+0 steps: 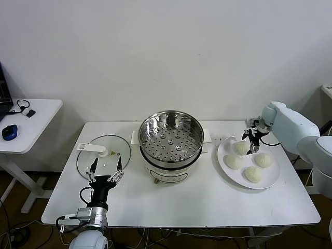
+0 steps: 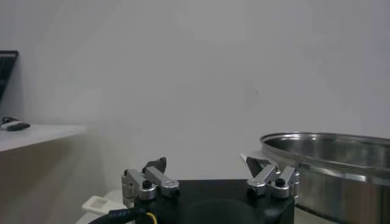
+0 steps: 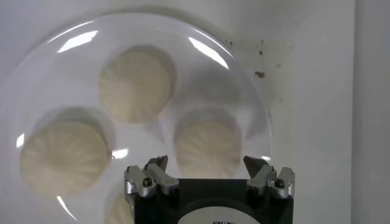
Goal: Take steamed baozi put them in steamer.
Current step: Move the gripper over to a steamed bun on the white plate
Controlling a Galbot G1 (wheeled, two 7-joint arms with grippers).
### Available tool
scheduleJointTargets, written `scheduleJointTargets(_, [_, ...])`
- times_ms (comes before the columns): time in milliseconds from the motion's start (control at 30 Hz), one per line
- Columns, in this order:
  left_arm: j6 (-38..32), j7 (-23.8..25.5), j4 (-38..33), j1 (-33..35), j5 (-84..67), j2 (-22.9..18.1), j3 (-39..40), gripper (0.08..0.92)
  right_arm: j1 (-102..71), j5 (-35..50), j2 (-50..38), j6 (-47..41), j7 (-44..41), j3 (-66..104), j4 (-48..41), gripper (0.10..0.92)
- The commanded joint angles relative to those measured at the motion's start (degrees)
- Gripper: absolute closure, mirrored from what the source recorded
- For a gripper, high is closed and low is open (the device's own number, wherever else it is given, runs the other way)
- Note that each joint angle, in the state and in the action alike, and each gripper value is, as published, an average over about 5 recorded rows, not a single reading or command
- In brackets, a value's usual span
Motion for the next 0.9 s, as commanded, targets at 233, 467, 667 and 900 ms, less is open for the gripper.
scheduleJointTargets(233, [0.16,0.33,0.01,-0.37,-0.04,0.29,-0.36,0.177,-1.75,-3.49,2.19,0.88,-0.01,3.12,-4.56,0.203])
scheduleJointTargets(467, [0.22,0.28,0.01,-0.59,-0.24,0.46,-0.71,0.177,-1.79,-3.70,2.40,0.87,0.13,3.61,-4.93,0.289])
scheduleJointTargets(667, [0.35,0.26,-0.18,-0.64,-0.28,0.42,-1.04,0.177,-1.46,-3.67,2.91,0.79,0.24,3.89,-5.09,0.348])
scheduleJointTargets(900, [0.56,0.29,-0.80,-0.51,-0.24,0.46,-1.25,0.177,2.53,2.96,-1.08,-2.68,-0.61,-2.51,4.14,0.357])
